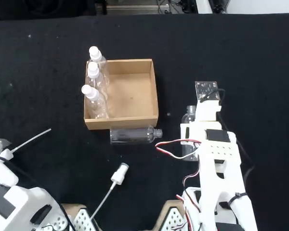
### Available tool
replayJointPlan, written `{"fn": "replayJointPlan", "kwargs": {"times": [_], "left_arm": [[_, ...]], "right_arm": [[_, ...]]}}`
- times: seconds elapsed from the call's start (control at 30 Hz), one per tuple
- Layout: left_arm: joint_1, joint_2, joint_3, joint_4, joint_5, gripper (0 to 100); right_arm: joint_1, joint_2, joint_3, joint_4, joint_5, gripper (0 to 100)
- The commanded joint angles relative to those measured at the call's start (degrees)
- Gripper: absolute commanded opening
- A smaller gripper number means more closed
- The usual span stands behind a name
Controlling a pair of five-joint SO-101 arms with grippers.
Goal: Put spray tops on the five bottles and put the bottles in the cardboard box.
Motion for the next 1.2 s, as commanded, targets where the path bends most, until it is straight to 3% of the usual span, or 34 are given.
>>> {"fn": "replayJointPlan", "kwargs": {"times": [0.0, 0.43, 0.57, 0.77, 0.87, 1.0, 1.17], "left_arm": [[0.3, -2.8, 1.3, -6.2, 3.3, 34], [0.0, -1.2, 7.4, -17.6, 5.3, 33], [1.3, 3.0, 7.5, -17.9, 5.3, 22], [1.4, 4.0, 0.0, -7.4, 5.2, 4], [1.7, 4.4, -5.7, -1.8, 3.6, 4], [3.5, 4.7, -11.7, -0.9, -10.5, 6], [6.1, 6.0, -12.5, -4.8, -43.4, 11]], "right_arm": [[1.3, -2.2, -0.1, -1.1, 0.1, 1.1], [1.3, -2.2, 0.0, -1.1, -0.1, 1.1], [1.3, -2.2, 0.0, -1.1, -0.1, 1.1], [1.4, -2.2, 0.0, -1.1, -0.2, 1.1], [1.4, -2.2, 0.0, -1.1, -0.2, 1.1], [1.4, -2.2, 0.0, -1.1, -0.2, 1.1], [1.4, -2.2, 0.0, -1.1, -0.2, 1.1]]}}
